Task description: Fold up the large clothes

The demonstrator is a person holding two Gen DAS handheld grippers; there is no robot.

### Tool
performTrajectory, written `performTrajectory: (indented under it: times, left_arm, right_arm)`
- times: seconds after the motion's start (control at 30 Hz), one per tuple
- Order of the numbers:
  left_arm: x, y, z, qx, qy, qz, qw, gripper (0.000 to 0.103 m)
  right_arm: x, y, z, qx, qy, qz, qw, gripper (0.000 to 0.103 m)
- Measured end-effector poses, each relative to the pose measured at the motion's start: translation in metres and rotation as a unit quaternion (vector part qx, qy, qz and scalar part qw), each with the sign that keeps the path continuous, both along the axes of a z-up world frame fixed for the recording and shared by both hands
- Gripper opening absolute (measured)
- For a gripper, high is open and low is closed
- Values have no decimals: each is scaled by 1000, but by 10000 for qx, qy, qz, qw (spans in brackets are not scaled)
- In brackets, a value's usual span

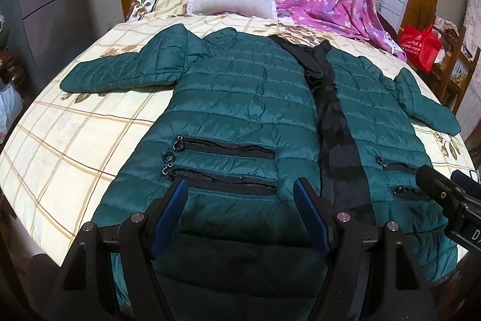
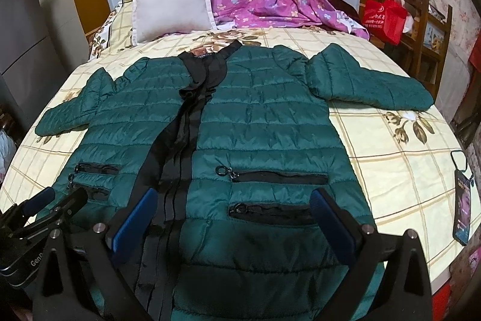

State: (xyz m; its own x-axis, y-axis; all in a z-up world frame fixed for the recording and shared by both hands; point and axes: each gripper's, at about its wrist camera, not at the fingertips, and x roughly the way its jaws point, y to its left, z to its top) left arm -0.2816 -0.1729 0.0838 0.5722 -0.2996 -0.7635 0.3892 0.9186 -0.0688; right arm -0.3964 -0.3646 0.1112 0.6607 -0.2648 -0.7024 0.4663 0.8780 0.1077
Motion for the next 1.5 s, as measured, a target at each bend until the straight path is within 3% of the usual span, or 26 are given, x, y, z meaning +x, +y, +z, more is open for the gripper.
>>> performTrajectory:
  times: [0.67,0.93,1.17,1.5]
  left_arm:
    - [6,0,-6,57,45,14,10000,43]
    - [11,0,0,33,-48,52,10000,43]
    - [13,-1,2,55,-90,44,9999,43]
    - [18,-2,2,107,-117,69,9999,43]
  right_arm:
    - [7,-8,-11,288,62,-21,9996,103]
    - [10,-9,-12,191,13,-30,9998,103]
    - [13,-12,-12,446,34,-24,9990,103]
    - [17,-12,-13,320,83,-6,9995,103]
